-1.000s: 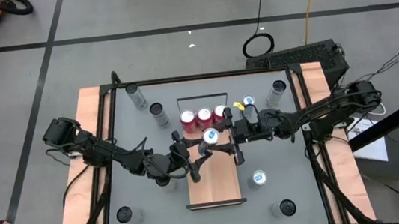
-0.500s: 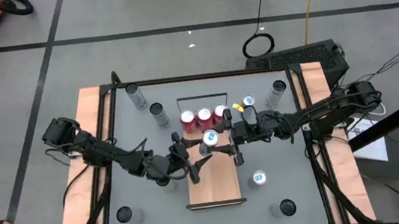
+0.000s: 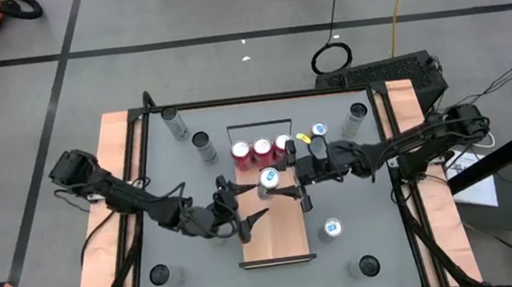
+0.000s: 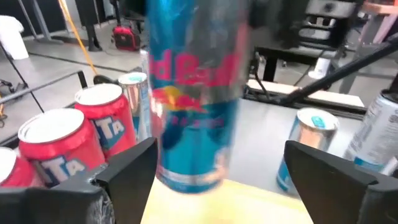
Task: Place canned beverage on shelf
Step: Put the middle blue soda can on the shelf
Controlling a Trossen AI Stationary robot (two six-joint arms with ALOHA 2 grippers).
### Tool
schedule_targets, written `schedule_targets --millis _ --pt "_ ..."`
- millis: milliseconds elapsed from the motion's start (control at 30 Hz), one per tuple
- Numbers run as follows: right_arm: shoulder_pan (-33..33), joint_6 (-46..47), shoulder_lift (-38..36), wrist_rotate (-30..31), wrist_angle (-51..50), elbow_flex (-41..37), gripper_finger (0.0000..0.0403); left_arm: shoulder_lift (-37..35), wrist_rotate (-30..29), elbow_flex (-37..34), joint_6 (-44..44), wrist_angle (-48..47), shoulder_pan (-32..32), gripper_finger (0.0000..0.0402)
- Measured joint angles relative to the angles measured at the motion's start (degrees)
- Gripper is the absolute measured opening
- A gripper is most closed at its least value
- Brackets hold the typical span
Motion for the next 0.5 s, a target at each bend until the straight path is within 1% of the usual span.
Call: schedule_targets --millis 100,233,333,500 --pt "-0.7 0.2 0.1 -1.1 -1.9 0.0 0.0187 -2.2 -1.6 0.0 -2.8 -5.0 -1.0 0.0345" --pt "-0.7 0.8 1.8 -1.3 -1.4 0.0 0.0187 -5.6 -6.0 0.0 -6.7 -14.3 -2.5 0.0345" --pt "-0.7 0.3 4.0 -3.1 0.2 0.0 0.0187 -7.9 -7.4 0.0 -8.8 -20.2 -3.5 0.0345" --pt "-0.7 -1.3 8.9 -5.1 4.6 0.0 0.0187 -12.5 -7.9 0.0 -8.4 -22.2 -5.3 0.0345"
